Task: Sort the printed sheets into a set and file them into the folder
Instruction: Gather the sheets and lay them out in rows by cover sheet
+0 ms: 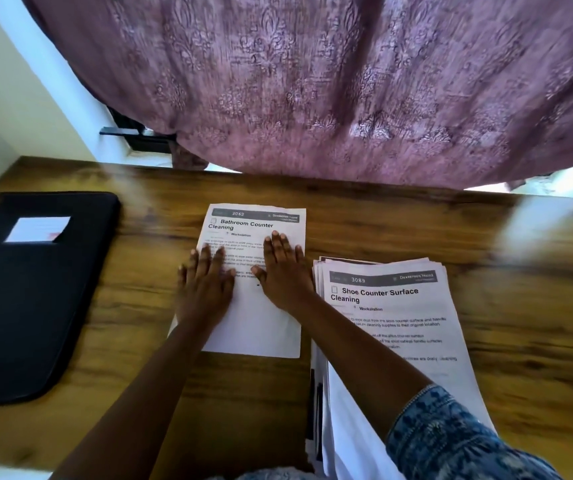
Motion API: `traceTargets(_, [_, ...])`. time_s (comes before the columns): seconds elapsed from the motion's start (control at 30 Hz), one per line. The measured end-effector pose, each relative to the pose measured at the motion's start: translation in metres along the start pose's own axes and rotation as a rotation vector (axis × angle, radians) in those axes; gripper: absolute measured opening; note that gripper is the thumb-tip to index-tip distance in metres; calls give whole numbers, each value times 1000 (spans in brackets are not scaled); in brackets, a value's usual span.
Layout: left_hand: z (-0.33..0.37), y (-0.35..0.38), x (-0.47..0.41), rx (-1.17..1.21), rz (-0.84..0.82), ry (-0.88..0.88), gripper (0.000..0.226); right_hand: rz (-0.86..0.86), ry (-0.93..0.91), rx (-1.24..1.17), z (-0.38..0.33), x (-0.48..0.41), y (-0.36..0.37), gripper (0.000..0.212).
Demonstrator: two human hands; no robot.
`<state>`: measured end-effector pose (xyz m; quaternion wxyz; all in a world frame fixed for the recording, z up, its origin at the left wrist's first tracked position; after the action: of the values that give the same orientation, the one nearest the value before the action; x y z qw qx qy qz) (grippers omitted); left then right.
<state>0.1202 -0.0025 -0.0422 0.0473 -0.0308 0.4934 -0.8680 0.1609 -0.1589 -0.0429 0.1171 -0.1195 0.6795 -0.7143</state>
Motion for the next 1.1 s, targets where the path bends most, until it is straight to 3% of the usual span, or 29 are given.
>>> traceTargets(0.17, [2,0,1,9,5,-11,60,-66,-7,48,1,0,-20,68])
traceTargets(0.23, [9,-5,2,15,26,-3,63,76,31,-22,13,6,-43,63])
traceTargets(0.33, [49,-8,7,91,56,151,67,369,230,-122,65,40,-76,42])
traceTargets(0.4, [76,9,15,68,-3,246,64,419,421,-184,112,76,-83,34])
traceTargets(0.53, [93,51,27,-59,-122,245,67,268,786,-241,189,143,-70,43])
traceTargets(0.63, [90,61,31,-83,-147,226,71,138,867,-252,213,176,-53,54])
traceTargets(0.73, [96,61,30,-41,-131,218,77,40,984,-504,221,195,-37,55])
traceTargets(0.93, [122,53,36,105,-95,253,78,56,977,-585,236,202,-34,28])
traceTargets(1.1, [155,59,43,229,-85,300,77,89,957,-684,254,205,-30,20])
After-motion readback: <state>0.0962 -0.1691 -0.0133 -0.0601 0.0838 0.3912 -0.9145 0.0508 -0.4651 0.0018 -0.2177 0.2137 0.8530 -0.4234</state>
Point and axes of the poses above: each hand's wrist, its own x-axis away from the middle knuckle, its own y-axis out of the palm, z = x × y, the point moved 4 cm from there along -x, towards the middle knuckle, and after that the axes turned 15 degrees about x, right-handed, at the moved point
